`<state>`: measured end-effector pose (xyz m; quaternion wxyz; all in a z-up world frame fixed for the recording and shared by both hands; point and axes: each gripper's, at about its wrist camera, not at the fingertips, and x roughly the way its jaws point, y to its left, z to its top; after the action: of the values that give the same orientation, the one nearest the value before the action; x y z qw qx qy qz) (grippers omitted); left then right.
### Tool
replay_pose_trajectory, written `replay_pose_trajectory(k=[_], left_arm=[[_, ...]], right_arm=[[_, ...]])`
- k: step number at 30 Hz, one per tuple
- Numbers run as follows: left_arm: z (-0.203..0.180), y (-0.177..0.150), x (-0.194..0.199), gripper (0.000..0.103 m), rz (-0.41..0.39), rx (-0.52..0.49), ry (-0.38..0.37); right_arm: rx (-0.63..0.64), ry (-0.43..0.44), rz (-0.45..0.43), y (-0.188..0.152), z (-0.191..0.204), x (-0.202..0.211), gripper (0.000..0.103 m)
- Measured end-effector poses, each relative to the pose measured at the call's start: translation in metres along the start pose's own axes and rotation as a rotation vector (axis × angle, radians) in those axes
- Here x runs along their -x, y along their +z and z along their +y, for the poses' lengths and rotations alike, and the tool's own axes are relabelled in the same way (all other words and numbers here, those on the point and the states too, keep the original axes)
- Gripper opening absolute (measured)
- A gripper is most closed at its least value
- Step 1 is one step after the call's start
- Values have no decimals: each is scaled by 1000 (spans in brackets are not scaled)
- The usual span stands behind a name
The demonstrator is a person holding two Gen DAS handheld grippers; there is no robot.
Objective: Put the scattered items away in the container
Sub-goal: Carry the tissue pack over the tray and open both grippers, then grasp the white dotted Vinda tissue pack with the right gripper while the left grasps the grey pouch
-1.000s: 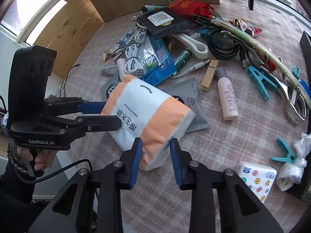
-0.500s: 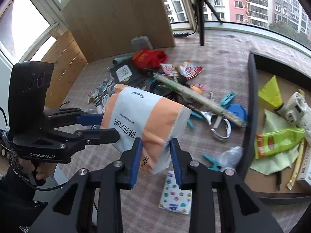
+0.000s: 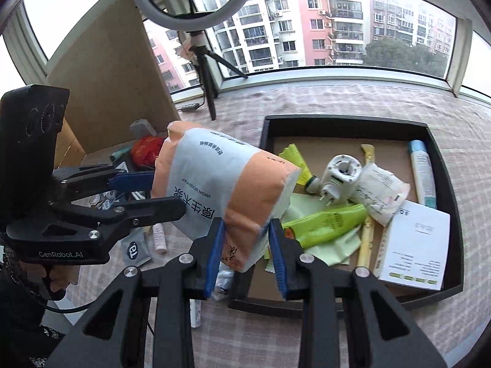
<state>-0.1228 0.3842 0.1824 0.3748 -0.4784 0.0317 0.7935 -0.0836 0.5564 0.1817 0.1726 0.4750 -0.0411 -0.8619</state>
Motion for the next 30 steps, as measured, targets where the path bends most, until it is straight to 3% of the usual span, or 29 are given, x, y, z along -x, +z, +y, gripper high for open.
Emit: replay_pose_trajectory(k=[3, 6, 7, 8, 15, 21, 26, 30], left_arm=[[-14, 15, -18, 46, 10, -18, -3], [-23, 27, -29, 47, 4, -23, 62], [-24, 28, -29, 47, -2, -23, 81], [-25, 30, -29, 47, -7, -18, 83], [-17, 28, -12, 47, -32, -15, 120], [10, 17, 12, 47, -48, 27, 162], [42, -16, 43, 47, -44, 50, 219], [74, -58, 59, 47, -4, 124, 255]], right_arm=[[-24, -53, -15, 1, -19, 7, 29], [-33, -241, -77, 4, -32, 14, 32], [-32, -290, -88, 5, -36, 15, 38], [-34, -300, -94, 6, -39, 17, 42], [-51, -293, -112, 6, -44, 15, 53], [60, -258, -117, 3, -8, 7, 55], [125, -185, -83, -14, 25, -3, 55], [157, -152, -24, -38, 47, -18, 55]])
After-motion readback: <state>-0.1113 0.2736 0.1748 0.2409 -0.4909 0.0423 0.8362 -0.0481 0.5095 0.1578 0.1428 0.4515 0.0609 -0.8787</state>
